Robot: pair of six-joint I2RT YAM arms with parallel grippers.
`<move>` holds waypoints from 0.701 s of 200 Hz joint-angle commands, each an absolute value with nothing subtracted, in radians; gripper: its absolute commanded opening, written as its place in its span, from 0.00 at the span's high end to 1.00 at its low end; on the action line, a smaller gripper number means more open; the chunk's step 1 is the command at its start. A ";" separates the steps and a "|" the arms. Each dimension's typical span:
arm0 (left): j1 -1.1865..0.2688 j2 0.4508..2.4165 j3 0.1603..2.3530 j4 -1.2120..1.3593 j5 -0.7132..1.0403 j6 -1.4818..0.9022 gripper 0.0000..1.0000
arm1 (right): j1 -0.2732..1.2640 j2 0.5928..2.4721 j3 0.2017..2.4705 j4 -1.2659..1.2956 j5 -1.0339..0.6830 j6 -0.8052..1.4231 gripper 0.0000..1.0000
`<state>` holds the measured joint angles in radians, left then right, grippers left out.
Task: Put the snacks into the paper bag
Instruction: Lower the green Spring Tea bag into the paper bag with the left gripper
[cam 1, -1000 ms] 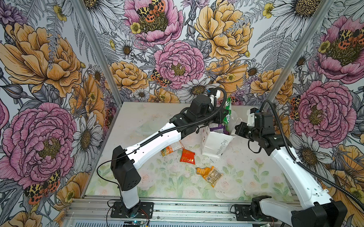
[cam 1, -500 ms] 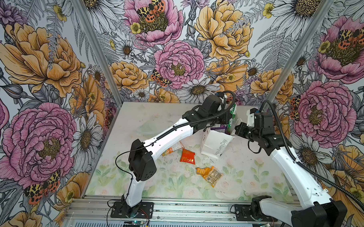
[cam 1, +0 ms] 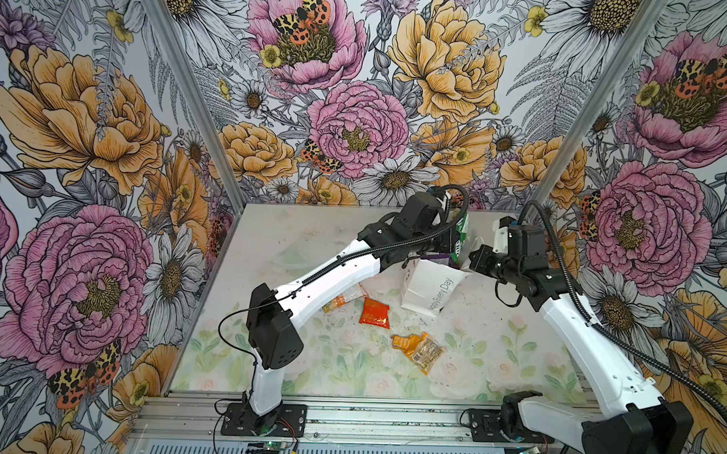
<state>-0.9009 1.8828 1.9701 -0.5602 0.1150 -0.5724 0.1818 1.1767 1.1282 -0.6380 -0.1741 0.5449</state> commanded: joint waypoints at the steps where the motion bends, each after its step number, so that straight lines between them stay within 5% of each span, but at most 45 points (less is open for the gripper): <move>1: -0.930 1.769 1.952 -0.533 0.038 -0.544 1.00 | 0.177 1.175 1.120 -0.630 -0.175 0.543 1.00; 140: -0.893 1.928 2.026 -0.600 0.151 -0.638 1.00 | 0.176 1.149 1.108 -0.630 -0.175 0.548 1.00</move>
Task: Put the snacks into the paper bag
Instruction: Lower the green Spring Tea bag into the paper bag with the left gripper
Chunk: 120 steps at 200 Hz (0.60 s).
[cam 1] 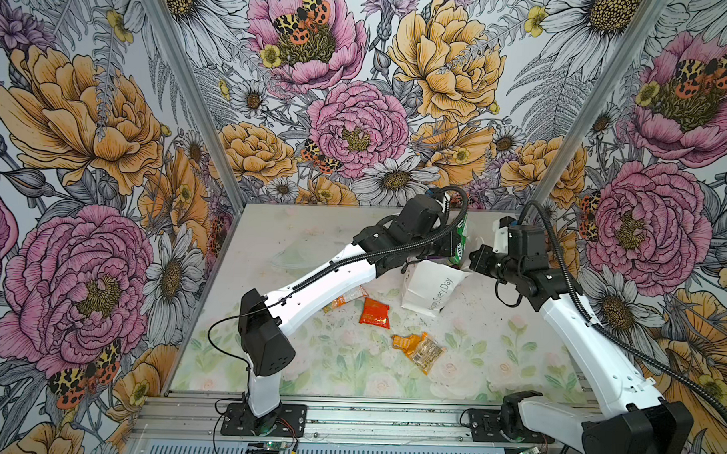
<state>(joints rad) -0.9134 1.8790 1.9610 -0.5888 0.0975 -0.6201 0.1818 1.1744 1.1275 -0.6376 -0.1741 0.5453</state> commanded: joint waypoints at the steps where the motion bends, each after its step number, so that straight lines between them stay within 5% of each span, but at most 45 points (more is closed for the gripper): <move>1: -0.892 1.930 2.029 -0.602 0.151 -0.638 1.00 | 0.176 1.149 1.107 -0.630 -0.175 0.548 1.00; 120: -0.865 2.110 2.258 -0.740 0.223 -0.662 0.99 | 0.176 1.161 1.124 -0.631 -0.180 0.543 1.00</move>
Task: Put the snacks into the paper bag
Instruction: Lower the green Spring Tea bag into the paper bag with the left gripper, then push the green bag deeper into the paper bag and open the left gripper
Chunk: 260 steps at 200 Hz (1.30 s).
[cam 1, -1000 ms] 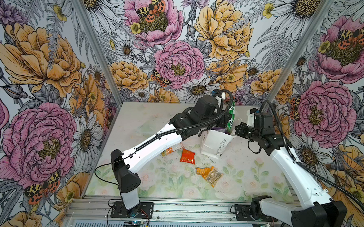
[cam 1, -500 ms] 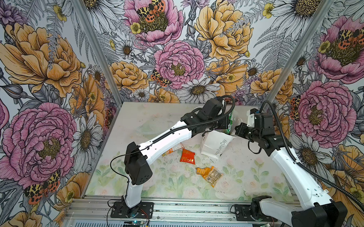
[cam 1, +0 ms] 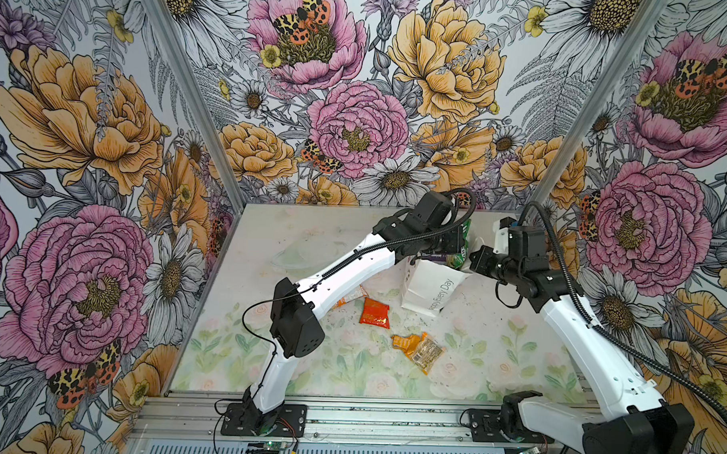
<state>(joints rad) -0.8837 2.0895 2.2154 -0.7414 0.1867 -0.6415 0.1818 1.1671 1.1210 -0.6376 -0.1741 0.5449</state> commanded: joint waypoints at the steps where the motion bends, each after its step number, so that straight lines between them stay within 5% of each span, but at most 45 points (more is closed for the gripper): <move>1: -0.865 2.110 2.259 -0.740 0.223 -0.661 0.99 | 0.176 1.161 1.124 -0.631 -0.181 0.543 1.00; 88: -0.867 2.109 2.298 -0.765 0.226 -0.637 0.66 | 0.176 1.168 1.131 -0.630 -0.181 0.541 1.00; 152: -0.871 2.031 2.262 -0.820 0.108 -0.583 0.56 | 0.176 1.160 1.120 -0.631 -0.177 0.539 1.00; 216: -0.859 1.932 2.259 -1.070 -0.327 -0.564 0.38 | 0.176 1.154 1.123 -0.632 -0.176 0.542 1.00; 260: -0.798 1.967 2.249 -1.094 -0.241 -0.586 0.32 | 0.179 1.157 1.130 -0.630 -0.192 0.551 1.00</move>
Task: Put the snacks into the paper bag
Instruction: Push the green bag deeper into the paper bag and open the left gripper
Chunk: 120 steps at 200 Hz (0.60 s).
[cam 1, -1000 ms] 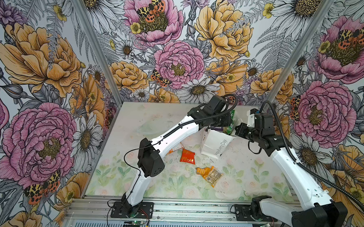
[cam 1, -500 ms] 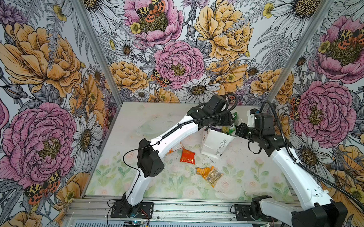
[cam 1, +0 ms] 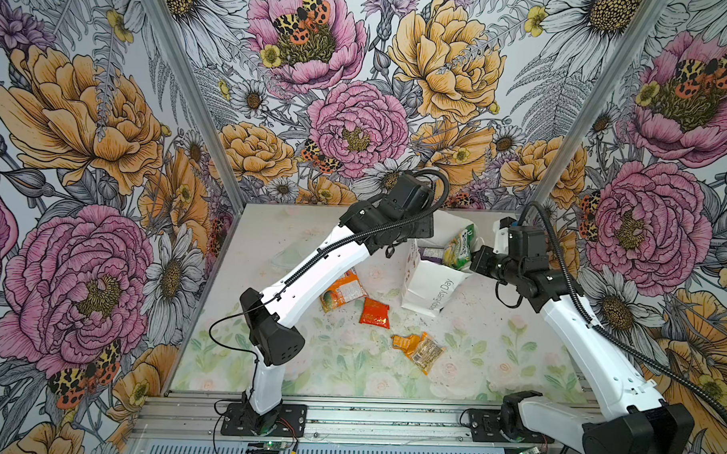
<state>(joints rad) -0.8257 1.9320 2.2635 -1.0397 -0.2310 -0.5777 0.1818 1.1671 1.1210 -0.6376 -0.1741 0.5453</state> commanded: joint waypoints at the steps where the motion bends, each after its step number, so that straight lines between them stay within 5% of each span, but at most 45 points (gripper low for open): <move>1: -0.798 1.971 2.251 -1.094 -0.238 -0.586 0.32 | 0.179 1.157 1.130 -0.630 -0.192 0.551 1.00; 52: -0.787 2.095 2.333 -1.118 -0.122 -0.589 0.33 | 0.197 1.149 1.132 -0.630 -0.198 0.552 1.00; 120: -0.782 2.085 2.333 -1.115 -0.154 -0.600 0.86 | 0.326 1.251 1.321 -0.629 -0.175 0.544 1.00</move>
